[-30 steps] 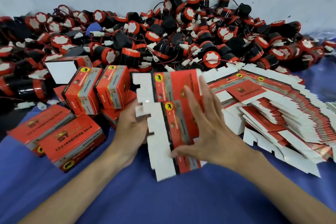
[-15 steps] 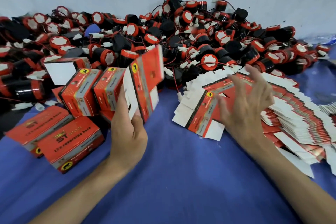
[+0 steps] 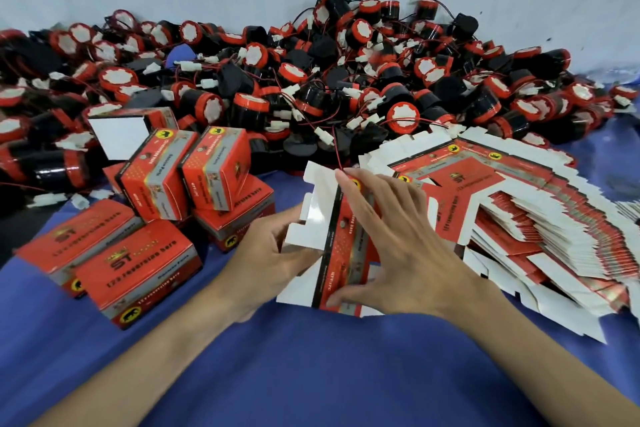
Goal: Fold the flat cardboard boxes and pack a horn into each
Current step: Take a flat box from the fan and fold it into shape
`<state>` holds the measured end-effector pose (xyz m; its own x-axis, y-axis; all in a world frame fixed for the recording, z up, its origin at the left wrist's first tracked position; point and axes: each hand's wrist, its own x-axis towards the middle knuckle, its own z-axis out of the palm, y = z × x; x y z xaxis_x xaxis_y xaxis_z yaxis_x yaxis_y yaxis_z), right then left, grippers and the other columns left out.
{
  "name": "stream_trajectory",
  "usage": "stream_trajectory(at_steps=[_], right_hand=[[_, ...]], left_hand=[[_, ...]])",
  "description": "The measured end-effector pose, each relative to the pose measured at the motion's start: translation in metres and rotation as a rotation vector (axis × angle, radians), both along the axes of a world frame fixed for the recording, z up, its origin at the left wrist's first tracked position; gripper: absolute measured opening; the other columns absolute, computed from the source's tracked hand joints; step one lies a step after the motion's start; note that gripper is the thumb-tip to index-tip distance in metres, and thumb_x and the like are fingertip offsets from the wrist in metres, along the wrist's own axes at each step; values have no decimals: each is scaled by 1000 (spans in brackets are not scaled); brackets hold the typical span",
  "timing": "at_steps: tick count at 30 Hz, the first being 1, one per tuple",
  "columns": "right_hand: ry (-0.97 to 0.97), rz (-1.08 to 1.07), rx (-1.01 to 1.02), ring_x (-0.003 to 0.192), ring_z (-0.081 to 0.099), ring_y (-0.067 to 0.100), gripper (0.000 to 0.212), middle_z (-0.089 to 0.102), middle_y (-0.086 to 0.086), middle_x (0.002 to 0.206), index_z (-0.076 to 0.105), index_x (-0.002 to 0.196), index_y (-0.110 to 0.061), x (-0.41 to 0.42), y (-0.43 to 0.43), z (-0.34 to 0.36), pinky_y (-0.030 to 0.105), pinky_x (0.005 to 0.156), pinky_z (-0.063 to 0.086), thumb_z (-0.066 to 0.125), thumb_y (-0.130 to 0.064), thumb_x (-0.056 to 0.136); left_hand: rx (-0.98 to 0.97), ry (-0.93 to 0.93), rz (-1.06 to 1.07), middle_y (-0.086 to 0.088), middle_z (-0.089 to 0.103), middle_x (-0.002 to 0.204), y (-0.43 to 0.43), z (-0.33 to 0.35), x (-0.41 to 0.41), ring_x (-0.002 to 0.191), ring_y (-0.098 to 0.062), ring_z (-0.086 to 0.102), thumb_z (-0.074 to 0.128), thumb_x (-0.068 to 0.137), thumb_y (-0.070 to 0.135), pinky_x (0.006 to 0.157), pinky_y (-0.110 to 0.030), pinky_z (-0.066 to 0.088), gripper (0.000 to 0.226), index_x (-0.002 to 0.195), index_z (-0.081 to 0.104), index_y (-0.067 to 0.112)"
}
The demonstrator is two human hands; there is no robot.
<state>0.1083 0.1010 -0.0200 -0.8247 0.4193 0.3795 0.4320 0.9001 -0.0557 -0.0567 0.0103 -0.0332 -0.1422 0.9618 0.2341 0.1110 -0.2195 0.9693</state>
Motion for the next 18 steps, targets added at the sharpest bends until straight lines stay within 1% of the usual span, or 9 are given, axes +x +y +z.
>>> stream_trajectory(at_steps=[3, 6, 8, 10, 11, 12, 14, 16, 18], right_hand=[[46, 69, 12, 132, 34, 30, 115, 33, 12, 148, 12, 149, -19, 3, 0, 0, 47, 108, 25, 58, -81, 63], [69, 102, 12, 130, 35, 31, 111, 33, 12, 147, 15, 149, -19, 3, -4, 2, 51, 105, 28, 57, -80, 66], [73, 130, 4, 130, 35, 29, 109, 33, 12, 147, 15, 148, -18, 2, -8, 4, 52, 105, 28, 55, -80, 67], [60, 163, 8, 130, 36, 29, 106, 34, 12, 147, 17, 148, -18, 2, -12, 5, 51, 105, 30, 57, -76, 70], [51, 175, 16, 130, 38, 29, 103, 35, 12, 146, 18, 148, -18, 2, -15, 6, 50, 105, 30, 59, -73, 71], [46, 180, 26, 129, 39, 28, 99, 37, 12, 144, 21, 147, -17, 1, -17, 7, 50, 105, 31, 61, -69, 73], [56, 182, 44, 124, 44, 28, 88, 43, 12, 137, 31, 144, -15, -1, -23, 10, 49, 104, 32, 63, -62, 76], [54, 184, 57, 117, 47, 27, 81, 47, 10, 130, 43, 138, -14, -3, -29, 12, 50, 103, 33, 63, -60, 75], [-1, 187, 83, 115, 46, 26, 81, 45, 7, 127, 43, 137, -16, -6, -37, 12, 48, 103, 35, 61, -62, 72]], left_hand=[[20, 84, 2, 15, 58, 58, 1, -1, 1, 47, 2, 43, 62, 82, -1, 46, -11, 35, 37, 74, 69, 34], [52, 121, 60, 8, 54, 54, -1, -1, 5, 48, 0, 38, 61, 78, 3, 46, -13, 32, 22, 67, 66, 21], [96, 127, 96, 15, 56, 54, -2, -2, 4, 50, 4, 45, 60, 72, 1, 48, -9, 35, 29, 60, 66, 26], [113, 123, 165, 16, 61, 61, -2, -2, 2, 58, 6, 52, 62, 70, -6, 53, -10, 40, 33, 66, 69, 26], [103, 72, 199, 9, 62, 66, 0, -4, -1, 61, -1, 52, 64, 72, -11, 54, -13, 41, 20, 68, 69, 8], [75, 1, 241, -6, 56, 68, 2, -6, -2, 64, -12, 49, 63, 76, -17, 53, -16, 40, 10, 70, 64, -9], [-4, -76, 291, -13, 50, 67, 5, -7, -4, 63, -19, 44, 52, 81, -24, 49, -15, 36, 14, 67, 55, -22], [-33, -113, 282, -4, 62, 57, 8, -5, -7, 54, -15, 58, 48, 83, -21, 48, -12, 42, 22, 69, 62, -11], [-66, -120, 188, 0, 74, 75, 6, 1, -8, 68, -9, 69, 51, 82, -16, 59, -15, 51, 23, 85, 69, -3]])
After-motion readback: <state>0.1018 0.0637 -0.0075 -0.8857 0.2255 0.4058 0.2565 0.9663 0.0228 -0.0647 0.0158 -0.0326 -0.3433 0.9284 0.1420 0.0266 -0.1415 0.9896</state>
